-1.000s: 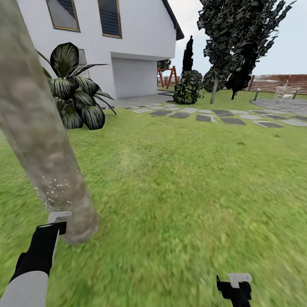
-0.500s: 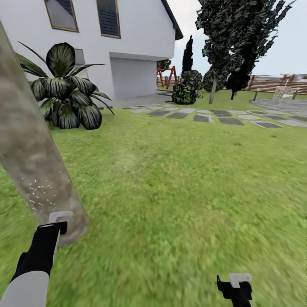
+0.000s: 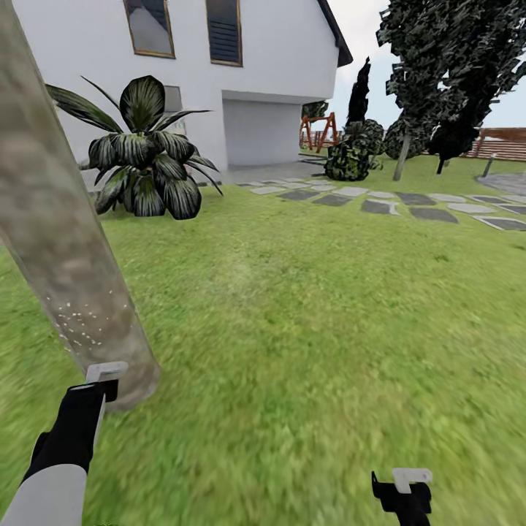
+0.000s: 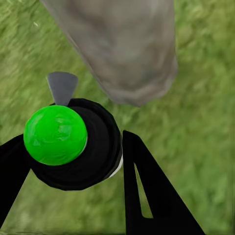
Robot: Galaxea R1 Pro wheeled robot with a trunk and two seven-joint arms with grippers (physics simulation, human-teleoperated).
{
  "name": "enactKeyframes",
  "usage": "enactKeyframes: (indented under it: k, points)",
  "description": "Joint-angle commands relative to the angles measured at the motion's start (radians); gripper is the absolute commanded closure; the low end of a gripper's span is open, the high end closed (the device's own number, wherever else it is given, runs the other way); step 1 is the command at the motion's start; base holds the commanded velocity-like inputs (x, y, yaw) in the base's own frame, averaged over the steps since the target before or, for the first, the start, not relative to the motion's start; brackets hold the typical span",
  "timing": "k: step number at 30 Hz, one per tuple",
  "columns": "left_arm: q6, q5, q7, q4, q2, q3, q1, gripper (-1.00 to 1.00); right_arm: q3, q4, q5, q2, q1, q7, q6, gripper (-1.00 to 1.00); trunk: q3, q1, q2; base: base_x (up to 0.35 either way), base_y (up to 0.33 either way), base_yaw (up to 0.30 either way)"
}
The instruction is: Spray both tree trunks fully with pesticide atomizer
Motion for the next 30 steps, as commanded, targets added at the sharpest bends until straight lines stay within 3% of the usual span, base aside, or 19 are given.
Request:
enactKeyframes:
  k: [1,9,26,30]
  points:
    - [0.004,-0.003,0.000,-0.001,0.000,0.000,-0.001,1.00,-0.005,0.001,0.011,0.000,0.000,-0.004,-0.002,-1.00,-0.001,0.000,0.000,0.130,-0.271,0.278]
    - [0.004,-0.002,0.000,-0.001,-0.001,0.000,-0.001,1.00,-0.004,0.001,0.011,0.000,0.000,-0.004,-0.002,-1.00,-0.001,0.000,0.000,0.124,-0.271,0.266]
    - [0.004,-0.002,0.000,-0.001,-0.001,0.000,-0.001,1.00,-0.003,0.001,0.011,0.000,0.000,-0.003,-0.002,-1.00,-0.001,0.000,0.000,0.149,-0.271,0.012]
    - [0.004,-0.002,0.000,-0.001,0.000,0.000,-0.002,1.00,-0.003,0.001,0.011,0.002,0.000,-0.003,-0.002,-1.00,-0.001,0.000,0.000,0.152,-0.270,0.187]
